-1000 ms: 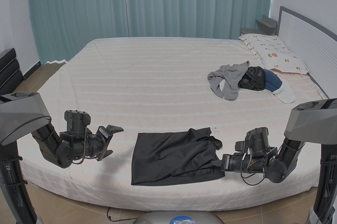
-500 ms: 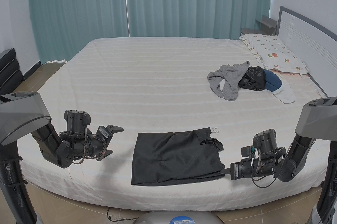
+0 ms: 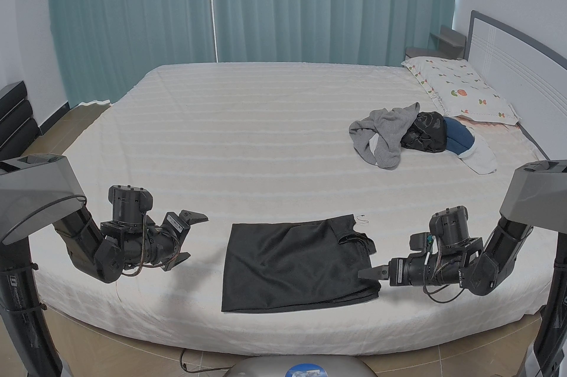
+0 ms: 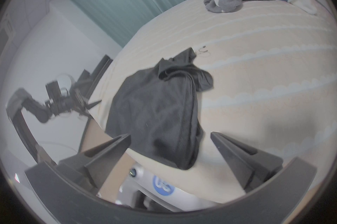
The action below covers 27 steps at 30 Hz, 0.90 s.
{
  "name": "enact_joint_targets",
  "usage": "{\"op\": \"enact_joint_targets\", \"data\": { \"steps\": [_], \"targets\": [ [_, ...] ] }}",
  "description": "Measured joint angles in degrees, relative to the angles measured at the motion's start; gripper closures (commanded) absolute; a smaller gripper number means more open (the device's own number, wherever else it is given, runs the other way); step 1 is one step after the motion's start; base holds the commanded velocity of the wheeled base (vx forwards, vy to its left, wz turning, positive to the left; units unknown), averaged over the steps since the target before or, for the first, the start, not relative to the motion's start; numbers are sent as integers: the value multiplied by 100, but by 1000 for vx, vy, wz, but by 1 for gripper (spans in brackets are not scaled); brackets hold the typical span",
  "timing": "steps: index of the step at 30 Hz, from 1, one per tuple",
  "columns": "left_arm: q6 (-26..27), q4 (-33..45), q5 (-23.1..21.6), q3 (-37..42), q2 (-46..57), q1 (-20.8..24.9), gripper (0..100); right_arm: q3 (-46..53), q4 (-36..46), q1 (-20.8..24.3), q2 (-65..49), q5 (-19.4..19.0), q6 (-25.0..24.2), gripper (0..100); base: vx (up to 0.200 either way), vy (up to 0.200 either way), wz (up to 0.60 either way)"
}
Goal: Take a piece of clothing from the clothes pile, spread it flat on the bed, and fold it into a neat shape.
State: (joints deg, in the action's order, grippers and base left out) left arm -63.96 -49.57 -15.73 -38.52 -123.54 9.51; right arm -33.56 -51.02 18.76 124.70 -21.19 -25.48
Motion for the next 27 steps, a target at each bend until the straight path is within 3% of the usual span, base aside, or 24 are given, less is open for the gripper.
{"op": "enact_joint_targets", "data": {
  "steps": [13,27],
  "targets": [
    [6,-9,40,-34,-16,0,0,-795,-657,499,315,9,-1596,0,138,0,0],
    [17,-5,65,-39,-55,16,0,-856,-624,872,546,17,-1746,0,0,0,0]
  ]
}}
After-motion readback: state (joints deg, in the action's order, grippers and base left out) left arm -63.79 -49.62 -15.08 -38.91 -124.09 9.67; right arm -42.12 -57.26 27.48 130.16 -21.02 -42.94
